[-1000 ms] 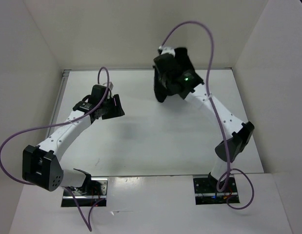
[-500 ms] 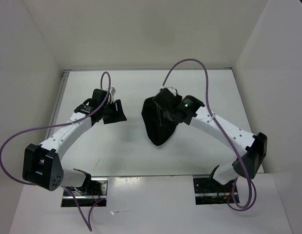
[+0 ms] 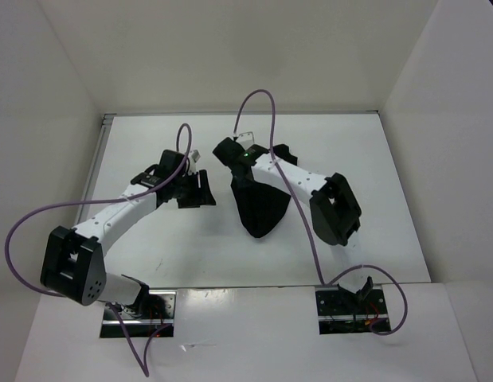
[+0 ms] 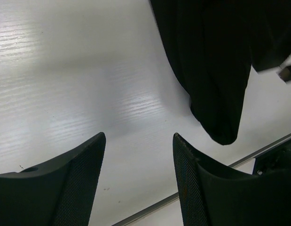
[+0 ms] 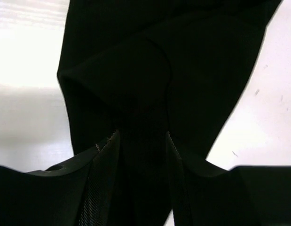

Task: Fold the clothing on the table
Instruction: Flatten the skirt out

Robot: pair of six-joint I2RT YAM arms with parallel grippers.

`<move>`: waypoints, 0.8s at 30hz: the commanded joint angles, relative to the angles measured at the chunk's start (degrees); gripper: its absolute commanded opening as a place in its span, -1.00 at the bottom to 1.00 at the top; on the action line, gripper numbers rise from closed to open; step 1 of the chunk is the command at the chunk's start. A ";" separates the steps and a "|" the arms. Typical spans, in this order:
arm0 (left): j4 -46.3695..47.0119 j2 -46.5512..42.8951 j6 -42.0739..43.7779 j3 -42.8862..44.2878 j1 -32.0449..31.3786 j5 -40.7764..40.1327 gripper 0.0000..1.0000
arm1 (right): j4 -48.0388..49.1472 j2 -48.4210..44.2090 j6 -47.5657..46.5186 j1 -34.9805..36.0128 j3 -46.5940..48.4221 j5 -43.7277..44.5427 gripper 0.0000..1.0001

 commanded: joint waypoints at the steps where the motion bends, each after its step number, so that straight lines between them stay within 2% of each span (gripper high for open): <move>1: -0.36 -3.34 -0.93 -1.18 0.08 0.28 0.34 | 4.14 2.40 -1.92 -2.29 6.62 4.25 -0.01; 7: -0.89 -4.58 -0.93 -1.71 0.08 -0.87 0.36 | 5.54 7.50 -2.45 -3.44 9.97 4.24 -0.01; 9: -0.89 -5.10 -0.93 -2.23 0.08 -0.87 0.36 | 6.25 8.46 -2.45 -3.97 10.84 5.47 -0.14; 10: -0.89 -5.10 -0.93 -2.24 0.08 -0.87 0.36 | 6.25 9.60 -2.45 -4.66 11.63 5.48 -0.27; 11: -0.89 -5.10 -0.93 -2.24 0.08 -0.87 0.36 | 6.25 10.22 -2.45 -4.67 13.90 5.48 -0.71; 12: -0.89 -5.10 -0.93 -2.24 0.08 -0.87 0.36 | 6.25 10.84 -2.45 -5.28 15.31 5.48 -0.92; 13: -0.89 -5.10 -0.93 -2.24 0.08 -0.87 0.36 | 5.73 11.37 -3.06 -5.29 16.81 3.82 -1.00; 17: -1.42 -5.10 -0.93 -1.72 0.08 -2.10 0.36 | 3.36 9.27 -3.06 -5.29 24.45 3.71 -1.00; 20: -1.42 -5.10 -0.40 -1.71 0.60 -2.10 0.36 | 0.90 4.18 -2.45 -5.29 26.31 6.60 -1.00; 22: -0.81 -4.58 0.12 -1.71 0.61 -2.10 0.36 | -3.66 1.63 -0.79 -5.29 26.31 7.84 -1.00; 24: -0.81 -4.58 0.13 -1.71 1.13 -2.10 0.36 | -7.44 -3.11 2.02 -5.29 22.03 8.46 -1.00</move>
